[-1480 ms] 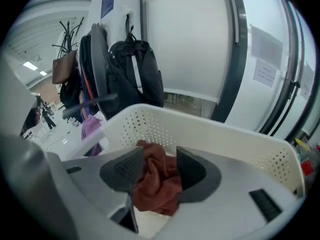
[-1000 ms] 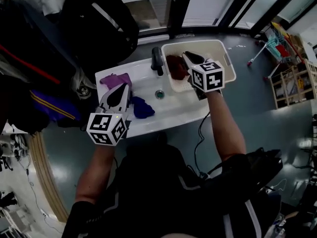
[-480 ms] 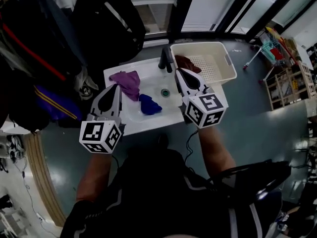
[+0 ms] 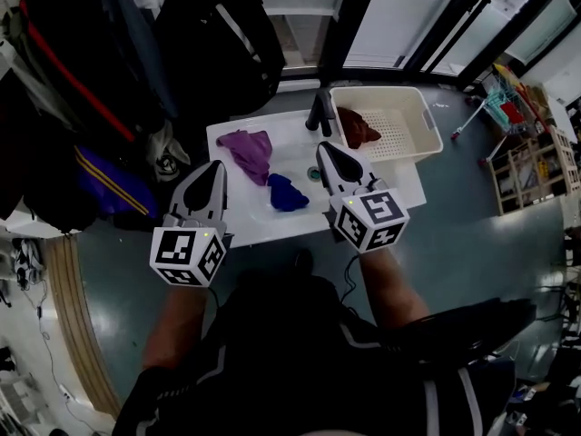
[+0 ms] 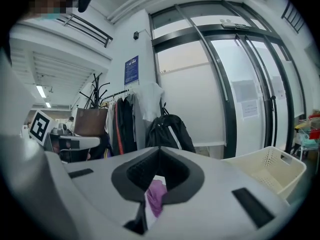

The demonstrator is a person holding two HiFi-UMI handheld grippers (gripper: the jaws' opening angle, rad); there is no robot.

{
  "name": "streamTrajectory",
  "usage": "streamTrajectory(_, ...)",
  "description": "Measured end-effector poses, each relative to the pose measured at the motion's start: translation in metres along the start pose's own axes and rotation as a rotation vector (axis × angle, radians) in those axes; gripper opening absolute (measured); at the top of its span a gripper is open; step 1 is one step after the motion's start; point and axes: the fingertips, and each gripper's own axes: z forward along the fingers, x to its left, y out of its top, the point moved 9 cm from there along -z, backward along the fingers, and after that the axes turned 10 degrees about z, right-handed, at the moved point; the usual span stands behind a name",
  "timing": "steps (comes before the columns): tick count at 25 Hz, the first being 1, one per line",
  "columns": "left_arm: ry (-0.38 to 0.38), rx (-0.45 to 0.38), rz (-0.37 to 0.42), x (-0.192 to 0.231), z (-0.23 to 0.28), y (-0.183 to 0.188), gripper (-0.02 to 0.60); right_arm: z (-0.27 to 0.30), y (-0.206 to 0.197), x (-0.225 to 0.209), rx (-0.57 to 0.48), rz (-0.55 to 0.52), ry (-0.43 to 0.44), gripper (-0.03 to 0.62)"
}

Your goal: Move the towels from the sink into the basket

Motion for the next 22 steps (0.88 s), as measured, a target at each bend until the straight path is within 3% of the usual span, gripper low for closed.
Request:
streamTrajectory(12,0.003,0.011,-0.039,0.02,-0.009,-0.007,0.003,0.013,-0.003,0.018,0.031,-0.049,0.008,0.014)
streamTrajectory(14,-0.013,0.024,-0.056,0.022,-0.008,-0.014,0.003,0.022,-0.012,0.017,0.084,-0.075,0.023,0.02)
streamTrajectory(17,-0.044,0.068,-0.062,0.023,-0.005,-0.033,0.003,0.041,-0.04,0.013,0.224,-0.116,0.053,0.138)
streamTrajectory(22,-0.089,0.206,-0.082,0.017,0.01,-0.086,0.003,0.077,-0.107,-0.009,0.461,-0.168,0.065,0.215)
